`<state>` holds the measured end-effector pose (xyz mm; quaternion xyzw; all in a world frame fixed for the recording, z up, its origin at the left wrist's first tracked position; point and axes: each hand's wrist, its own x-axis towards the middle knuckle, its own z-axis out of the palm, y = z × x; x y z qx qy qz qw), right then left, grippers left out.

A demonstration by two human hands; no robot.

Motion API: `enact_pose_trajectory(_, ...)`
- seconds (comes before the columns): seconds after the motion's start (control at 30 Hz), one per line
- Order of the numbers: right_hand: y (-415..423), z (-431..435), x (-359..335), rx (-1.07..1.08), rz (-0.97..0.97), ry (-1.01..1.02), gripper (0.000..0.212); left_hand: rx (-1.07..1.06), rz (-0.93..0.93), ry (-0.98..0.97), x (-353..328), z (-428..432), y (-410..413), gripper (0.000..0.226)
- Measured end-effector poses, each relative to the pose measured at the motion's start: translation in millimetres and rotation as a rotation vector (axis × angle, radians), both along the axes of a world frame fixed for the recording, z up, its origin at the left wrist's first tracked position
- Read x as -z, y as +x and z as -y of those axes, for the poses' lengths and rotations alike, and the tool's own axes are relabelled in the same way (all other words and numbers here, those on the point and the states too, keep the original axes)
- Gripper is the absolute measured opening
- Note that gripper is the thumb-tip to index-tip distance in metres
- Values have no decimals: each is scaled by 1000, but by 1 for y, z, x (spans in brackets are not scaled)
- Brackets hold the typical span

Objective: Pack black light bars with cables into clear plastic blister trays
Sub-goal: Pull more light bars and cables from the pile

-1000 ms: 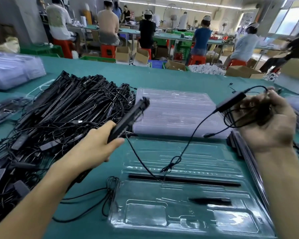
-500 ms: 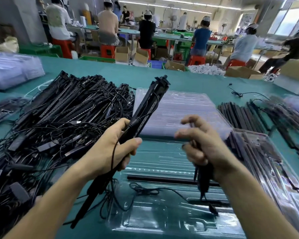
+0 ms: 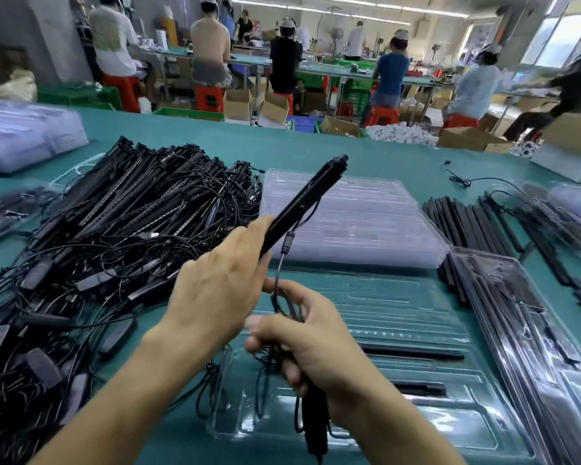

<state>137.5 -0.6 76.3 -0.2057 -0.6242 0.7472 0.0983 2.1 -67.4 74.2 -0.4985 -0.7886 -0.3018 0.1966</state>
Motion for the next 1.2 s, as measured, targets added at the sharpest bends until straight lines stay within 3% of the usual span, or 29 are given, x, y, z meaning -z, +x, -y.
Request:
enact_pose_trajectory(0.1, 12, -20, 3, 105, 13, 3, 14, -129, -143, 2, -6, 3, -10, 44)
enact_pose_trajectory(0.2, 34, -60, 1, 295, 46, -40, 32, -225, -204, -74, -5, 12, -22, 63)
enact_pose_trajectory(0.27, 50, -89, -3, 399, -14, -154, 29, -214, -287, -74, 0, 15, -26, 70)
enact_pose_trajectory(0.4, 64, -123, -14, 399, -131, -272, 24, -143, -401, 46, 4, 14, -26, 68)
enact_pose_trajectory(0.53, 60, -126, -16, 359, -136, -309, 25, -98, -448, 158, 4, 10, -24, 69)
enact_pose_trajectory(0.73, 51, -116, -12, 340, -95, -350, 21, -52, -474, 194, 0, 13, -25, 54)
enact_pose_trajectory(0.8, 45, -109, -12, 308, -66, -312, 21, -44, -365, 177, 0, 13, -20, 39)
enact_pose_trajectory(0.9, 34, -93, -14, 197, -16, -188, 27, -56, -43, 137, -5, 8, -10, 37)
enact_pose_trajectory(1.03, 25, -74, -28, 6, 13, 13, 30, 150, 663, 139, -16, -4, -13, 29)
enact_pose_trajectory(1.2, 32, -76, -52, 28, 21, 188, 50, 357, 1252, 463, -51, -8, -14, 16)
